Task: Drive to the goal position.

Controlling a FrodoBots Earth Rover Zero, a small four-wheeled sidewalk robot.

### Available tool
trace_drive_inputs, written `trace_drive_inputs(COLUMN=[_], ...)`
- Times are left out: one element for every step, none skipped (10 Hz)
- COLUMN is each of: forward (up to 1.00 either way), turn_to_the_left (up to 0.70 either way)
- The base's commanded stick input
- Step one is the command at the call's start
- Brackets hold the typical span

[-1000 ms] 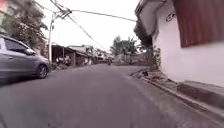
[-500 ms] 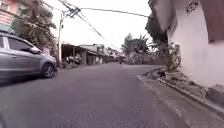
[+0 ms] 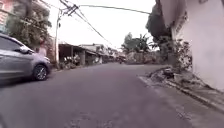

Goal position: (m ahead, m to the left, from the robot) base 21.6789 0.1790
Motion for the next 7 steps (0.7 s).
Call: trace_drive_inputs(forward=[1.0,1.0,1.0,1.0,1.0,1.0,1.0], turn_to_the_left=[0.0,0.0,0.0,0.0,0.0,0.0,0.0])
